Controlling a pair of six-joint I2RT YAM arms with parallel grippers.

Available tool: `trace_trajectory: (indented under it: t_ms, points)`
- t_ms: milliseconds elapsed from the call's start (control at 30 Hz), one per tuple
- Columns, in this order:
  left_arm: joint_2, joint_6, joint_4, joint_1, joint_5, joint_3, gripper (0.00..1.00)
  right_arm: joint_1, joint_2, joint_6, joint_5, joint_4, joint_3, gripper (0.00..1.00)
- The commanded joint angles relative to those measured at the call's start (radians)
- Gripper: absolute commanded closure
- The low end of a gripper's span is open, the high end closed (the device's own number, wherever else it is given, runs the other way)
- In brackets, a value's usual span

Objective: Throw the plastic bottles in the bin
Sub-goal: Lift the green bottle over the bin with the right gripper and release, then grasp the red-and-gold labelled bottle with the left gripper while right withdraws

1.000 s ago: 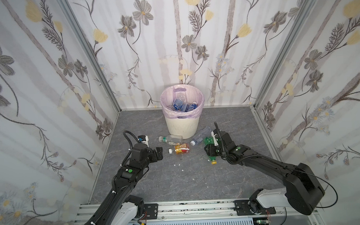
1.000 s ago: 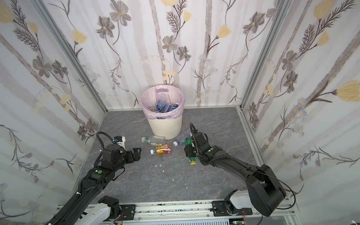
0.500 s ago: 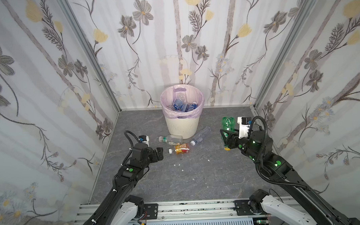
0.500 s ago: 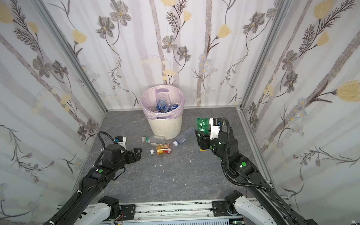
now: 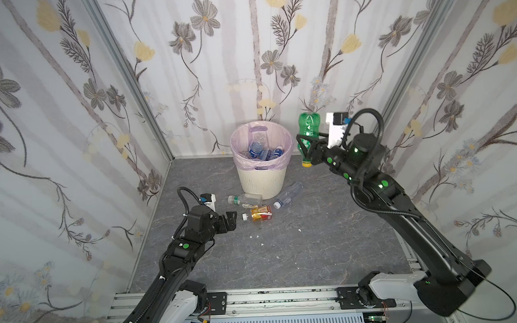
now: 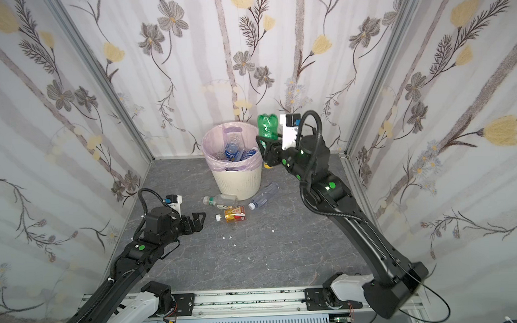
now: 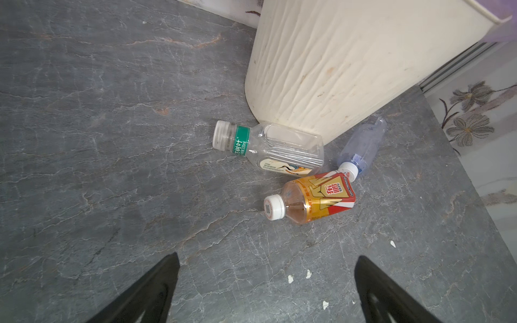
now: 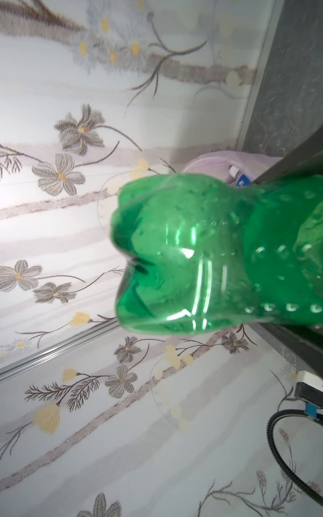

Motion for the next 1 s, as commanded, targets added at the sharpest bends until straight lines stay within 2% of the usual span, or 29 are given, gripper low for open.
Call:
trace_trajectory:
  t_ms: [0,33,67,133,233,467,633,767,967]
  points:
    - [-0.001,-0.002,0.009,0.001,0.044,0.012,0.0,-0.012,0.3,0.011,-0.103,-0.119,0.356,0.33]
    - [-0.004,-0.001,0.007,0.0,0.056,0.014,0.0,-0.014,0.396,0.015,-0.111,-0.196,0.482,0.15]
    - [-0.006,-0.001,0.007,0.0,0.075,0.015,0.0,-0.018,0.49,0.018,-0.105,-0.282,0.629,0.06]
    - [-0.016,-0.004,0.007,0.0,0.114,0.018,0.0,-0.021,0.569,0.03,-0.113,-0.364,0.735,0.02]
    - [-0.031,-0.006,0.007,0.001,0.143,0.022,0.0,-0.019,0.531,0.035,-0.114,-0.339,0.634,0.01]
    - [0.003,0.035,0.007,-0.002,0.169,0.041,0.0,-0.023,0.305,0.019,-0.099,-0.164,0.28,0.01]
    - [0.068,0.06,0.007,-0.023,0.129,0.064,0.01,-0.029,0.223,0.009,-0.108,-0.159,0.176,0.01]
    - [0.126,0.082,0.009,-0.074,0.084,0.088,0.03,-0.029,0.173,0.01,-0.114,-0.147,0.099,0.01]
    - [0.222,0.132,0.009,-0.14,0.026,0.127,0.03,-0.028,0.045,0.013,-0.113,-0.098,-0.099,0.01]
